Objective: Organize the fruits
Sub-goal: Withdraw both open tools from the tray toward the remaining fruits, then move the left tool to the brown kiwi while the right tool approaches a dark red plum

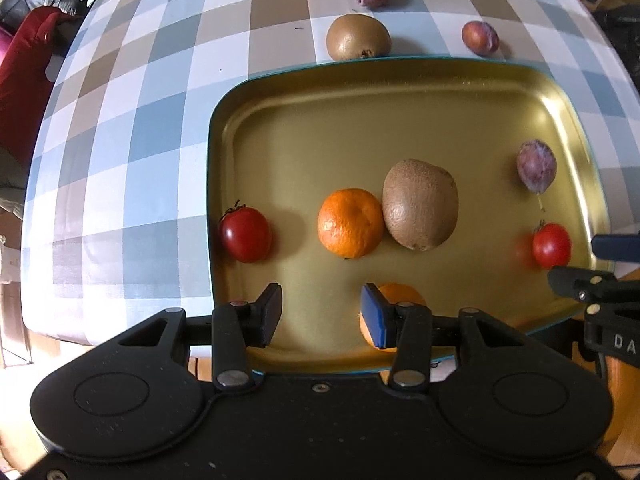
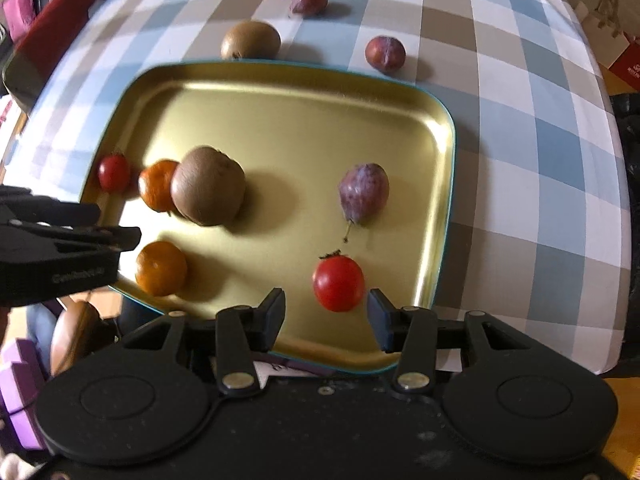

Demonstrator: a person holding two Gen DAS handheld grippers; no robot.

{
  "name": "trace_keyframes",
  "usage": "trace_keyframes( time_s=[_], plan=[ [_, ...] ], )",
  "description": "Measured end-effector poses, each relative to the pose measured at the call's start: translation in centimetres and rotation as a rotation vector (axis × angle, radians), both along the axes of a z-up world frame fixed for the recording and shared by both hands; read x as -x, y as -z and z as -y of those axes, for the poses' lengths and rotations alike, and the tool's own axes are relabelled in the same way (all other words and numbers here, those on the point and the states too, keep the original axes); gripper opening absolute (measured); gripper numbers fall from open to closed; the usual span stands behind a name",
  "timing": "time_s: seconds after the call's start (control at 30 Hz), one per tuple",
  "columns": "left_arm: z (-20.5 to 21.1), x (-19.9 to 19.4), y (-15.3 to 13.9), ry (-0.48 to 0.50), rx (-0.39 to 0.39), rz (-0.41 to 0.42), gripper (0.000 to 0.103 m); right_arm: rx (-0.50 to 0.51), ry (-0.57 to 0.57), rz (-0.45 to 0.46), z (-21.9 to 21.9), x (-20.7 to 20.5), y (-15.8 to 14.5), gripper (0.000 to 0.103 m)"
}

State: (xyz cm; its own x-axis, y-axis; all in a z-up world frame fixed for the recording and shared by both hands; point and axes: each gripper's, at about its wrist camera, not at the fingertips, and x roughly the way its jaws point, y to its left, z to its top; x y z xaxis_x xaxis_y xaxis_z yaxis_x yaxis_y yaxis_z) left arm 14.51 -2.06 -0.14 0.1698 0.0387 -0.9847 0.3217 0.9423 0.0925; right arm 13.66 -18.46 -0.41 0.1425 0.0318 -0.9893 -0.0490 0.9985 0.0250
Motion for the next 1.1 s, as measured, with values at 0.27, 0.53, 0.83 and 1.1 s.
trace_keyframes(
  time_s=[0.27,0.53,0.83,1.1],
  plan=[
    [0.2,-1.1,-0.8,0.025,-0.017,0.001,0.053,0.162,-0.08,0.014,-0.5,-1.1,-0.6,0.046],
    [-0.1,-4.1,-2.1,0.006,0.026,0.025,0.053,0.131,-0.048,0.09,0.7,-3.5,-3.0,0.044],
    [-0.5,-7.5,-3.5,-0.011,0.058,0.14,0.053,0.128,0.155,0.25,3.3,-7.5,-4.4,0.045],
    [-0.1,-11.0,-2.8,-0.027,0.113,0.162,0.053,0.111,0.164,0.251,4.0,-11.2,-3.1,0.044]
  ],
)
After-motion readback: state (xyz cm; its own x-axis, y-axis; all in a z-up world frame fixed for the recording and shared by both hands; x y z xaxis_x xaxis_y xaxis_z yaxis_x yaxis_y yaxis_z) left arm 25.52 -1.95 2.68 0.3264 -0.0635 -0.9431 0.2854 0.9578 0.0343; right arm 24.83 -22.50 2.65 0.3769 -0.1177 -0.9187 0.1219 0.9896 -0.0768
